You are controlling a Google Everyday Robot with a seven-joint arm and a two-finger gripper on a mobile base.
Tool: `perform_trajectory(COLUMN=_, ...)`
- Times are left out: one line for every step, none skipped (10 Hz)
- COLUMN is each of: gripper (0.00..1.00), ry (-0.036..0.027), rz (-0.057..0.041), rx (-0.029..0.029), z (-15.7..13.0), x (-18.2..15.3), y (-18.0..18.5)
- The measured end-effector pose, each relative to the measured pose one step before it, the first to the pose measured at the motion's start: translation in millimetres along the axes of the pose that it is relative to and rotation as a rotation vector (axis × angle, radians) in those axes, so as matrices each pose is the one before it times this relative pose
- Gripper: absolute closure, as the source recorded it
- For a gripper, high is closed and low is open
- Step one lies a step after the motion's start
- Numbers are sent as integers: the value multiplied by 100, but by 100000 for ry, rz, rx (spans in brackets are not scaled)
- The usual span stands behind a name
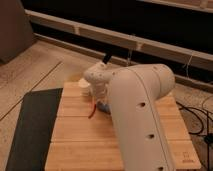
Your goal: Wipe the white sponge on the table
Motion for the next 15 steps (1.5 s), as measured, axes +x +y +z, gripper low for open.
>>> perform_trajectory(gripper=100, ry=2581, rz=-3418, rx=-417, z=308, x=1800, y=687)
perform_trajectory(gripper=100, ry=1332, rz=-1110, rx=1274, z=156, x=919, y=-290)
perform_trajectory(gripper=100, ry=448, rz=1210, rx=1378, z=77, x=133, y=-728)
perform_trajectory(gripper=100, ry=-91, rz=1808, rx=1355, z=9, x=-263, y=-872)
perform_trajectory(gripper=100, ry=-790, rz=2762, rx=1752, z=-109, x=-733, y=-1304)
perform_trajectory(gripper=100, ry=-860, rz=1417, rx=877, z=-140, x=-611, y=-613)
perform_trajectory(gripper=100, ry=-1066, rz=1345, rx=850, z=-148, x=-779, y=-428)
perform_trajectory(gripper=100, ry=-1193, rz=885, rx=1080, z=97, x=-947, y=-199)
perform_trajectory(gripper=100, ry=-692, rz=100, rx=651, z=316, x=-769, y=77)
perform_trajectory(gripper=100, ry=-335, rz=-510, rx=235, z=270, x=-494, y=172)
perform_trajectory(gripper=100, ry=-117, rz=-1079, rx=58, z=432, x=-506, y=438)
perform_trajectory(gripper=100, ry=-556, rz=-1738, rx=-744, z=304, x=-537, y=884)
perform_trajectory(gripper=100, ry=-721, rz=-2075, rx=-668, z=97, x=-350, y=978)
perform_trajectory(gripper=100, ry=-120, rz=-1578, rx=-715, z=43, x=-68, y=814)
perform_trajectory(gripper=100, ry=458, rz=-1665, rx=-1421, z=-52, x=318, y=1101)
